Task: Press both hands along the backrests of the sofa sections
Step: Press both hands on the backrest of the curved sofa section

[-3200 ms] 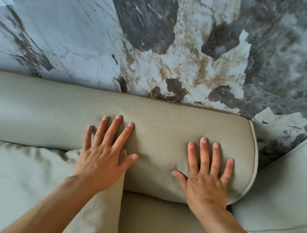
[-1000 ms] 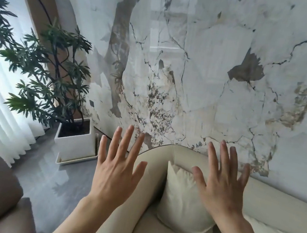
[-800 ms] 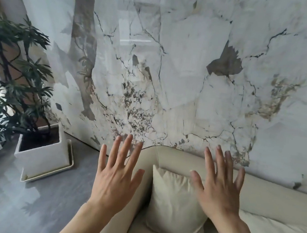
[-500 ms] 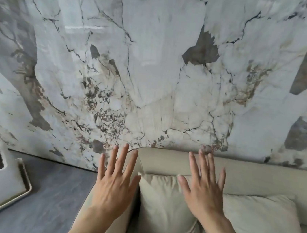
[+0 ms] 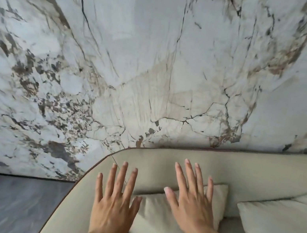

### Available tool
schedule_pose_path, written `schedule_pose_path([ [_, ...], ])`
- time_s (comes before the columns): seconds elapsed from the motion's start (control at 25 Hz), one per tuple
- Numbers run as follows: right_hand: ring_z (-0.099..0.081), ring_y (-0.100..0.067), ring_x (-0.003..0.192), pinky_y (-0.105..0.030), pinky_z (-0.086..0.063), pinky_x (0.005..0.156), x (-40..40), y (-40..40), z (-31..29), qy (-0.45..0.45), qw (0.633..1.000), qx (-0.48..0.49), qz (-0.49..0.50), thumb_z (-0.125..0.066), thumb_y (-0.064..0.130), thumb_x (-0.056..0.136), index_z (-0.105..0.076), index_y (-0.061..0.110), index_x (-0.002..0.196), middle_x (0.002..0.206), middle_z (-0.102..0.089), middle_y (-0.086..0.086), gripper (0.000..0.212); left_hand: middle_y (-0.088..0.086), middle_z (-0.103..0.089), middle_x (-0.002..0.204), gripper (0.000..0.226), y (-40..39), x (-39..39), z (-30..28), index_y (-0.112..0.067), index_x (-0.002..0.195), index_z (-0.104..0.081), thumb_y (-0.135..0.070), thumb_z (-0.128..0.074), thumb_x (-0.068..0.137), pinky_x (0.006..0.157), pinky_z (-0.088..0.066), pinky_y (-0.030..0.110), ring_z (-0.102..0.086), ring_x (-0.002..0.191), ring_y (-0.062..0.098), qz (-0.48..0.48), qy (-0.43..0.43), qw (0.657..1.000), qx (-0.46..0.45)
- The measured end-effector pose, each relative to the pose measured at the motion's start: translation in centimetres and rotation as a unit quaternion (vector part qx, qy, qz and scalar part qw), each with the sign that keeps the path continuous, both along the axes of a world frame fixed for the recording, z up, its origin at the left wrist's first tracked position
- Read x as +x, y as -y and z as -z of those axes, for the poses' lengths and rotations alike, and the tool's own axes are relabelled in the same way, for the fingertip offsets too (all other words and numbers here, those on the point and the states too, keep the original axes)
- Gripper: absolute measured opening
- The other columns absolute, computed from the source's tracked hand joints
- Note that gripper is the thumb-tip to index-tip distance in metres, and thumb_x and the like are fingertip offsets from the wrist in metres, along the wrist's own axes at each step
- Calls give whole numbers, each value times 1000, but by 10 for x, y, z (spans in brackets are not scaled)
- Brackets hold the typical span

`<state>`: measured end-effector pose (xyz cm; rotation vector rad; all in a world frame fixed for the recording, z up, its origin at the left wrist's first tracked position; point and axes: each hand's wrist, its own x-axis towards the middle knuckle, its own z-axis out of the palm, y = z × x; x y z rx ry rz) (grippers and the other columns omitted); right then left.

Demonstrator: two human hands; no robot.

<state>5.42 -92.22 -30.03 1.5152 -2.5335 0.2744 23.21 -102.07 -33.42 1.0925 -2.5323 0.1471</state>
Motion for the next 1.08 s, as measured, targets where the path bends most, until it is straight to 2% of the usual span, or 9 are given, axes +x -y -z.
schedule_pose_path([
  [0.12, -41, -32, 135, -56, -19, 106, -26, 32, 71, 4, 1000, 10, 9, -29, 60, 88, -48, 20, 140, 148, -44, -8, 68, 11, -42, 152, 65, 32, -18, 62, -19, 142, -48, -52, -41, 86, 108, -27, 62, -32, 140, 31, -19, 14, 999, 27],
  [0.24, -38, -32, 137, -60, -28, 108, -36, 50, 125, 7, 999, 30, 18, -29, 61, 87, -43, 18, 143, 151, -39, -7, 72, 11, -45, 150, 68, 50, -21, 101, -17, 140, -53, -57, -22, 94, 110, -25, 60, -35, 140, 30, -58, 27, 997, 49],
  [0.36, -27, -32, 143, -59, -27, 109, -43, 61, 154, 10, 999, 18, 28, -35, 58, 85, -32, 18, 148, 157, -28, -8, 75, 8, -42, 153, 68, 62, -26, 114, -19, 145, -46, -55, -36, 88, 112, -24, 60, -38, 141, 30, -56, 31, 997, 39],
  [0.48, -18, -31, 146, -58, -24, 112, -45, 66, 162, 12, 999, 16, 33, -34, 58, 86, -27, 19, 150, 159, -22, -8, 75, 6, -39, 155, 69, 65, -28, 116, -21, 147, -43, -53, -39, 86, 113, -21, 60, -34, 141, 28, -49, 37, 997, 36],
  [0.76, -20, -31, 145, -58, -25, 111, -54, 91, 162, 26, 998, 19, 48, -34, 58, 85, -29, 20, 149, 158, -25, -7, 74, 5, -41, 153, 67, 94, -40, 112, -20, 145, -46, -53, -38, 86, 109, -28, 62, -41, 138, 30, -48, 56, 997, 33],
  [1.08, -15, -30, 147, -57, -21, 114, -74, 134, 167, 17, 998, -2, 68, -33, 58, 87, -26, 21, 150, 159, -22, -7, 74, 6, -45, 151, 66, 145, -64, 110, -19, 144, -47, -52, -38, 87, 108, -28, 62, -42, 138, 32, -31, 77, 996, 31],
])
